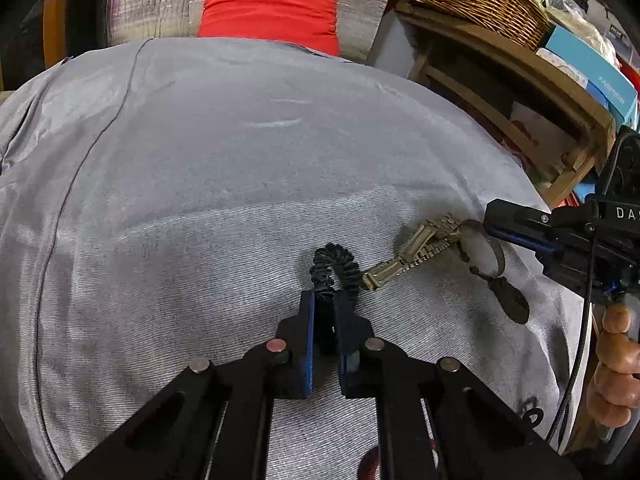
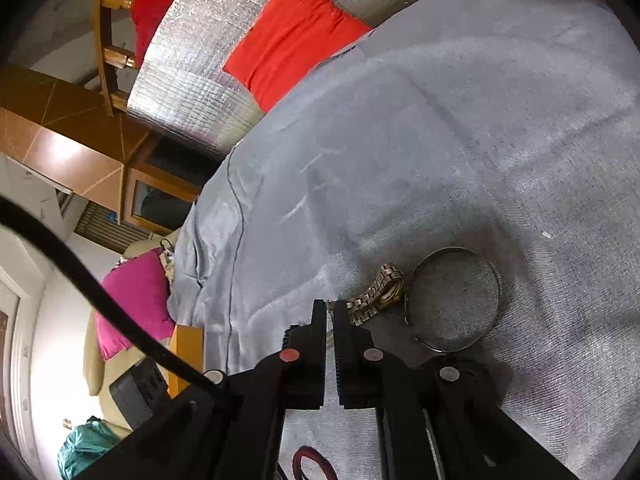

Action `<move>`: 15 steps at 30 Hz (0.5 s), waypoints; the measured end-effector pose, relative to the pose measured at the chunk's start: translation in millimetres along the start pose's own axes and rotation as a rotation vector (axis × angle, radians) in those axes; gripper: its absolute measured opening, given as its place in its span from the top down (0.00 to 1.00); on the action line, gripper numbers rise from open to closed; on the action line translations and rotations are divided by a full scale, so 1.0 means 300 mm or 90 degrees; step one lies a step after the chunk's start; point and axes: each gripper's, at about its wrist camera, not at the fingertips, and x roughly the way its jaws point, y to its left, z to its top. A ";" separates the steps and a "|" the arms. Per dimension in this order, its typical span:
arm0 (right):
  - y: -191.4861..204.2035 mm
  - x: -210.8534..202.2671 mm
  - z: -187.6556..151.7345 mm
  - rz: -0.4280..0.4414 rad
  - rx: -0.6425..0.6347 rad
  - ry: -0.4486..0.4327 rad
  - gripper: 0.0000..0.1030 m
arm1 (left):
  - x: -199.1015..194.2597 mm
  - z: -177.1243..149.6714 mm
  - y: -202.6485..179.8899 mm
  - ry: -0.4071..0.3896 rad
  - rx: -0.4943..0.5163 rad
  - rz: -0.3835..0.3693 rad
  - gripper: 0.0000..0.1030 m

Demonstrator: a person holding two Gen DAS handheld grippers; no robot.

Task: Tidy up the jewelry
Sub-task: 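Grasp the scrunchie with the left tool while the right tool grasps the watch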

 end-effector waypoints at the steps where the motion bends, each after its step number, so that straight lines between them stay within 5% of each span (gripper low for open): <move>1: 0.006 0.005 0.001 0.000 -0.007 0.003 0.94 | -0.006 -0.001 0.001 0.000 -0.004 0.000 0.91; 5: 0.011 0.070 -0.004 0.009 0.011 0.052 0.91 | -0.046 -0.007 0.015 -0.016 -0.007 0.002 0.92; 9: 0.009 0.131 -0.024 -0.010 0.042 0.088 0.70 | -0.085 -0.002 0.033 -0.032 -0.008 0.007 0.92; 15: -0.014 0.175 -0.017 -0.038 0.096 0.055 0.68 | -0.157 -0.020 0.083 -0.054 -0.021 0.013 0.92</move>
